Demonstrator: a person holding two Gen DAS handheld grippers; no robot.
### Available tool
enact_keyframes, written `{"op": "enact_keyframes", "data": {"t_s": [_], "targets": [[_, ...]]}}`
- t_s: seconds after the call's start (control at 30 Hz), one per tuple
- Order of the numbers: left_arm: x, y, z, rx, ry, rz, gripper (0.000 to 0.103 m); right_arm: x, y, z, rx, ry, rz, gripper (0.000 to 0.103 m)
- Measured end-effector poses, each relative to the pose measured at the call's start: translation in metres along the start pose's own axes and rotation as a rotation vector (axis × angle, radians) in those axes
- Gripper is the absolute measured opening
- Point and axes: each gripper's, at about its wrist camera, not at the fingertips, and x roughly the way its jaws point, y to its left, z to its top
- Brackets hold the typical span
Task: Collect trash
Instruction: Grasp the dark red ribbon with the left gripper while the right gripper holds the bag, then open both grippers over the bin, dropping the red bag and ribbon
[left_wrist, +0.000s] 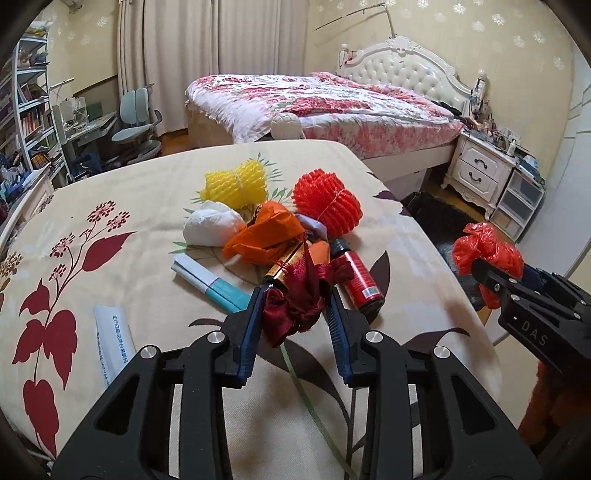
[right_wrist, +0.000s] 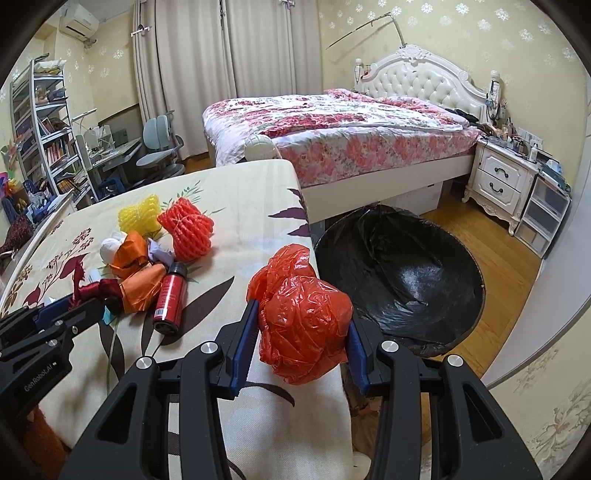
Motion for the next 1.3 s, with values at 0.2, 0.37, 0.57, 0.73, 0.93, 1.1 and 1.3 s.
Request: {"op": "enact_keyframes", "data": {"t_s": [0.2, 0.37, 0.57, 0.73, 0.93, 1.1, 1.3], "targets": [[0.004, -0.017, 0.022, 0.009, -0.035, -0.023, 0.033, -0.004, -0.013, 0.012, 0.019, -0.04, -0.027, 0.043], [0.021, -0.046, 0.039, 0.042, -0.045, -0.048, 0.033, 0.001, -0.032, 0.024, 0.045, -0.068, -0.077, 0.043], [0.05, -0.085, 0.055, 0.08, -0.044, -0.08, 0.033, 0.018, -0.058, 0.035, 0.085, -0.072, -0.143, 0.043], [0.075, -0.115, 0.066, 0.12, -0.044, -0.087, 0.033, 0.036, -0.082, 0.04, 0.131, -0.054, -0.171, 0.043], [0.111, -0.138, 0.074, 0.147, -0.007, -0.08, 0.033, 0.058, -0.101, 0.041, 0.162, -0.024, -0.202, 0.043], [0.131, -0.153, 0.079, 0.168, 0.019, -0.076, 0.033, 0.074, -0.114, 0.041, 0.19, -0.003, -0.22, 0.043], [0.14, -0.164, 0.082, 0.181, 0.026, -0.069, 0.041, 0.083, -0.124, 0.04, 0.205, 0.016, -0.236, 0.045]]}}
